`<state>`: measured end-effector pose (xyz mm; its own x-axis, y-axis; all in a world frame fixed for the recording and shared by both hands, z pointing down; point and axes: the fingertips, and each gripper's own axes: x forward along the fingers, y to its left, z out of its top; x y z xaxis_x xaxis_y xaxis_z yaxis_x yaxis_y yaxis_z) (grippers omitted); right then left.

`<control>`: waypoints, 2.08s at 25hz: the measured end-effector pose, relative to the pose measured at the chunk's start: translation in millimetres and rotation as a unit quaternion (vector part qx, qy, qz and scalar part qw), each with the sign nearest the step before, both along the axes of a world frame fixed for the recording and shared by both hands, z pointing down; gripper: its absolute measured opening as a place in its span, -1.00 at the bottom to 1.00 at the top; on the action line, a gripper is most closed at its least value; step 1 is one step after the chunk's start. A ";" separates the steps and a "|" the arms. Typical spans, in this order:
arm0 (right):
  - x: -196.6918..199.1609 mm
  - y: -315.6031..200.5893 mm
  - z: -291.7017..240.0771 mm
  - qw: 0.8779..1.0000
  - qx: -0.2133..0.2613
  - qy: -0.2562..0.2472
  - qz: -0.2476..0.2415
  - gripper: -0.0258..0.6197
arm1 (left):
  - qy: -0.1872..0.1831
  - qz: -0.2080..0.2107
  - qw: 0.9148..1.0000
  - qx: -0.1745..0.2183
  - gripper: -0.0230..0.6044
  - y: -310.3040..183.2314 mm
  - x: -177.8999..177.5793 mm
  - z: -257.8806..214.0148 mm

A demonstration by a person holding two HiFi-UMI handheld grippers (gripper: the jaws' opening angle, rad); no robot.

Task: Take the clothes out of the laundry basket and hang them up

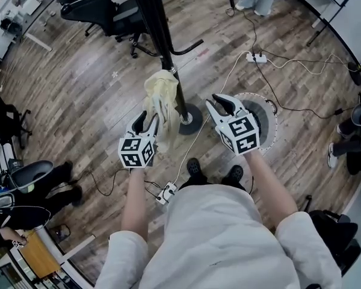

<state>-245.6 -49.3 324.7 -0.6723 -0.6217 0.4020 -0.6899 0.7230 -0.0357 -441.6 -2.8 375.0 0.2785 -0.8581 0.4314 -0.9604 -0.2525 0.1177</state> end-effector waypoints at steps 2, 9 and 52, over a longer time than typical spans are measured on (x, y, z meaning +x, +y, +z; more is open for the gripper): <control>13.8 5.3 2.4 1.000 -0.005 -0.003 0.002 -0.63 | 0.000 -0.003 1.000 -0.003 -0.37 8.3 12.0 0.2; 58.8 19.3 7.6 1.000 -0.013 -0.019 0.007 -0.65 | -0.004 -0.001 1.000 -0.006 -0.37 25.2 57.4 -1.2; 388.4 104.3 32.3 0.985 -0.018 -0.066 0.161 -0.90 | 0.044 0.135 0.988 0.056 -0.83 54.2 391.1 -41.9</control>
